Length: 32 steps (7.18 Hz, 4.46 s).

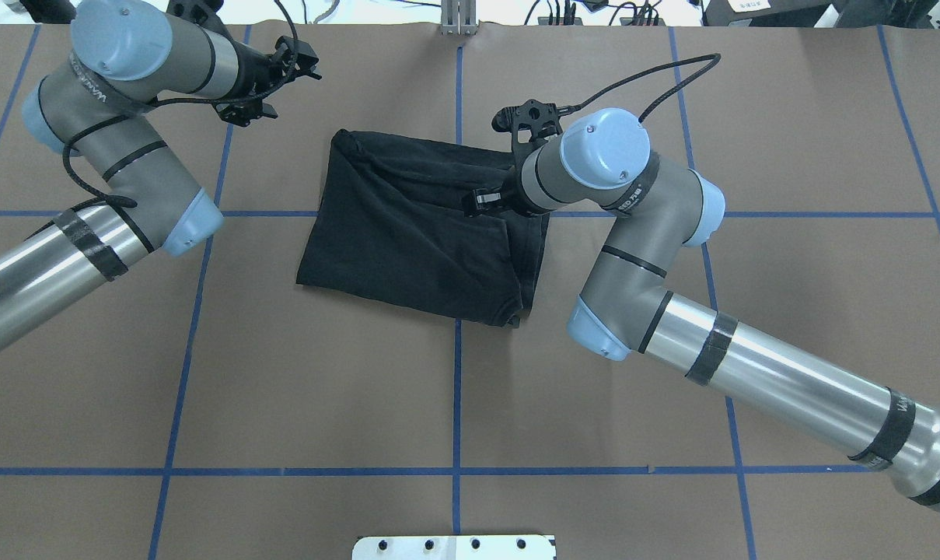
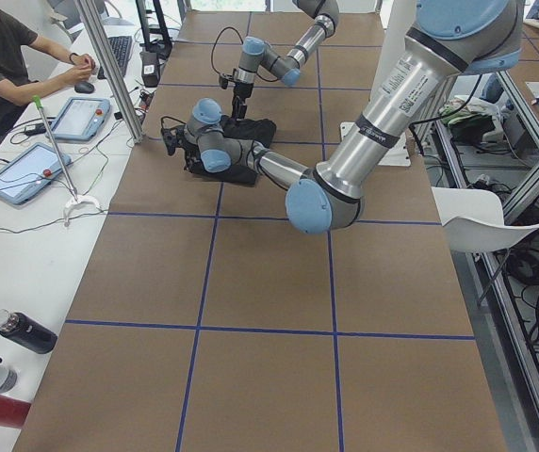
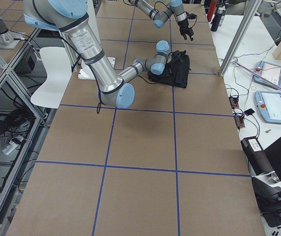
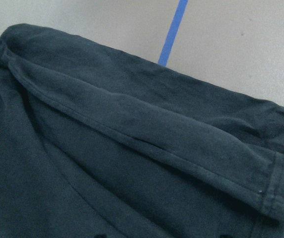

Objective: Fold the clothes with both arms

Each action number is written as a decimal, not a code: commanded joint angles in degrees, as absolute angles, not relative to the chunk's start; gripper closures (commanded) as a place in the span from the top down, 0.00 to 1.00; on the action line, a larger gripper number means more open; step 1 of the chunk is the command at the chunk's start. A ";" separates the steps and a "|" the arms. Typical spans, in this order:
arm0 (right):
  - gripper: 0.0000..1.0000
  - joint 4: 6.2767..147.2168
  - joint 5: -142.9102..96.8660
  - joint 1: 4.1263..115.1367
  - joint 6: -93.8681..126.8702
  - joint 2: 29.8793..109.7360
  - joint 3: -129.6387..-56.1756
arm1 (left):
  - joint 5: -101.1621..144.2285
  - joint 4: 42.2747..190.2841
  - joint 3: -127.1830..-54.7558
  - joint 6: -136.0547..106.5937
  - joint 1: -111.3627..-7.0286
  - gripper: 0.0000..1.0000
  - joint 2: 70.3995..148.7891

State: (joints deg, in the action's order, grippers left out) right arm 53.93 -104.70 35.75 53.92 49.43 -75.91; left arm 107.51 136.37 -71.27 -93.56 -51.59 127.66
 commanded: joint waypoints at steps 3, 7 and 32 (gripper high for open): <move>0.36 53.88 -103.54 35.16 51.61 49.48 -75.76 | 107.49 136.49 -71.19 -93.25 -51.59 1.00 127.27; 0.36 53.96 -99.67 35.16 51.33 48.87 -74.62 | 107.49 136.49 -71.19 -93.25 -51.59 1.00 126.91; 1.00 83.15 -122.86 62.19 39.29 57.71 -90.99 | 117.16 135.44 -79.80 -47.57 -67.92 1.00 112.70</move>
State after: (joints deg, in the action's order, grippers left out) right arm 74.24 -121.42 58.30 47.22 54.48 -84.44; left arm 116.80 135.43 -78.59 -60.02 -64.69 116.34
